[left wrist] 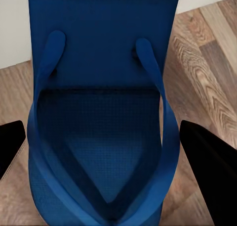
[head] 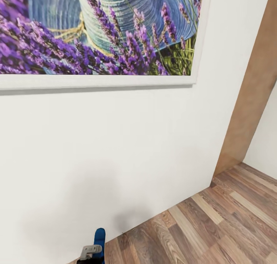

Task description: In the bedroom, move the book from the bed onto either nightstand, and place the two sandals side by side next to the bed.

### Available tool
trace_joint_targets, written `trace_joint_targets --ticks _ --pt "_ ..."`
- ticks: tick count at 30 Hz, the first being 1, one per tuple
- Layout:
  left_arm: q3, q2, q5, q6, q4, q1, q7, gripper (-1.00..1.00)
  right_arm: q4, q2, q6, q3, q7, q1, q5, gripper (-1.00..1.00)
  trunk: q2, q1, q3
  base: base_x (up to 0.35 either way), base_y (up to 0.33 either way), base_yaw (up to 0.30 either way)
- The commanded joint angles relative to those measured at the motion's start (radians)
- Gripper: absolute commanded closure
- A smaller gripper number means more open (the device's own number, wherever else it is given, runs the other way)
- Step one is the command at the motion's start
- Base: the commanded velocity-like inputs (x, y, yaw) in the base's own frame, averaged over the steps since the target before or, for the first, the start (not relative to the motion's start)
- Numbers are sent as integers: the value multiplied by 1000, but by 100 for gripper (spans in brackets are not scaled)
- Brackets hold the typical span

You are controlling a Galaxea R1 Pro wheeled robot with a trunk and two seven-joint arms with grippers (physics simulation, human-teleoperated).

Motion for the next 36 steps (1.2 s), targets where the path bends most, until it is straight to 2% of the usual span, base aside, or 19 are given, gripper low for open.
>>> trace_joint_targets --ticks 1,9,36 --pt "8 -1 -9 2 -1 -1 -7 100 0 0 10 -3 5 -1 -8 -100 0 0 -1 299 0 -29" --pt "8 -1 -9 2 -1 -1 -7 100 0 0 10 -2 5 -1 -9 -100 0 0 -1 241 0 -149" --pt "8 -1 -9 2 -1 -1 -7 100 0 0 10 -3 5 -1 -9 -100 0 0 -1 6 0 -249"
